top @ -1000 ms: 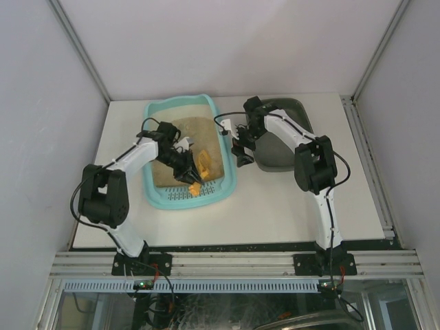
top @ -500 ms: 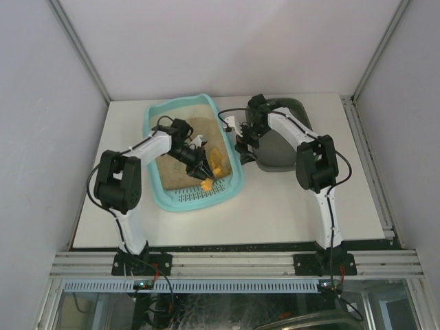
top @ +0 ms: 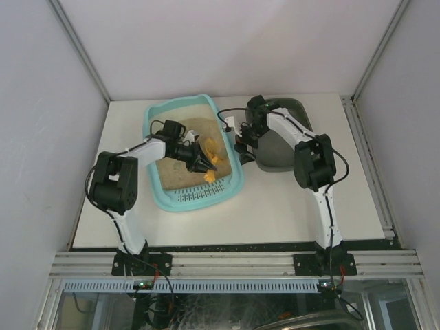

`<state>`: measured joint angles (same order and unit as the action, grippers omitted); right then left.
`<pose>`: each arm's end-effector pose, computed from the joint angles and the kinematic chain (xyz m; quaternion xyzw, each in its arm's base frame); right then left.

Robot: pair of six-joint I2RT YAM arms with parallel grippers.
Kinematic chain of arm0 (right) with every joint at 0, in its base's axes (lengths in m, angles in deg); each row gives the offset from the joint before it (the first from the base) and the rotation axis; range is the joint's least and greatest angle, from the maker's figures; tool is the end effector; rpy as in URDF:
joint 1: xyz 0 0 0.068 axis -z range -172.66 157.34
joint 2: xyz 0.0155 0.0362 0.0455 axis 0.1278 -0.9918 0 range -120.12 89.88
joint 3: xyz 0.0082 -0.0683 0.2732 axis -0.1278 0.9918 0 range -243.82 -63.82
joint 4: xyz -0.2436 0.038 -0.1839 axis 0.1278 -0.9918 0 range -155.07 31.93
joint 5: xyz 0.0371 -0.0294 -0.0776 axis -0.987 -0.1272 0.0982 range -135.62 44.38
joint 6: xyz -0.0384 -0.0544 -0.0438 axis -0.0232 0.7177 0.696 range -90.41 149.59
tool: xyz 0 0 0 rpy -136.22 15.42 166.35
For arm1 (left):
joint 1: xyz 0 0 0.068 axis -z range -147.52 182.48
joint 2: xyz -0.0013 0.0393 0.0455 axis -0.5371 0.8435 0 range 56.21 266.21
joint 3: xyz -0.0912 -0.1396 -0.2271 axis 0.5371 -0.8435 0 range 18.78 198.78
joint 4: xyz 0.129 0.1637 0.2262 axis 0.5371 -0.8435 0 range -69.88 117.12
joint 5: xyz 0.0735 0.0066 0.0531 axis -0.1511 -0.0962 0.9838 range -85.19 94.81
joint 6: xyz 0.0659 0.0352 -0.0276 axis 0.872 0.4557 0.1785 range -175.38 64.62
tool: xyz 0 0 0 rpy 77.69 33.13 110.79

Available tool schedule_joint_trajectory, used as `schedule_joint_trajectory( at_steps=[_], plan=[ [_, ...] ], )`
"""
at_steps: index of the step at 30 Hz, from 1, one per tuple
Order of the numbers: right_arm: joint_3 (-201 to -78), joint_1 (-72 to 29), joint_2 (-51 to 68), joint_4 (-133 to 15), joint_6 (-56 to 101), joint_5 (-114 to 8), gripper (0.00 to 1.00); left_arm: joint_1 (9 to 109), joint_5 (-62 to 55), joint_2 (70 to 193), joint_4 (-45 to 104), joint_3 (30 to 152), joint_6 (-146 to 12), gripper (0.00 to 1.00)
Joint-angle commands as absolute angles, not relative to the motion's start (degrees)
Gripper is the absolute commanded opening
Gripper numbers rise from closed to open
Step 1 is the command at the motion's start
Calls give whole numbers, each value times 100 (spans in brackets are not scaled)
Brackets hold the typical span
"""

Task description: Clean the litter box

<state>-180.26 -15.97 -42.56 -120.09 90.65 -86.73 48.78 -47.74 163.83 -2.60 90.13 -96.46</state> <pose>0.4682 0.2510 0.1689 -0.6525 0.6654 0.2988 0.2053 0.3899 -0.1707 0.1429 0.0983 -0.8764 0.4694 0.0442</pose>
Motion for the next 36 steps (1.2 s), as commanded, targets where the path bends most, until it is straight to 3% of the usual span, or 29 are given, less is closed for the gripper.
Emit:
schedule_joint_trajectory(
  at_steps=[1, 22, 28, 36],
  plan=[
    [-18243, -1774, -4318, -11646, 8774, -9335, 99, 4346, -4675, 15899, 1491, 8402, -10368, 0],
    [-17989, -1736, -4123, -11507, 8609, -9024, 98, 3989, -4889, 14997, 3060, 7305, -10217, 0],
    [-17751, -1750, -3900, -11356, 8538, -8899, 98, 4008, -4211, 15465, 1015, 7970, -9059, 0],
    [-17908, -1780, -3996, -10981, 8732, -8586, 98, 4250, -3582, 16088, -202, 9137, -8473, 0]
  ],
)
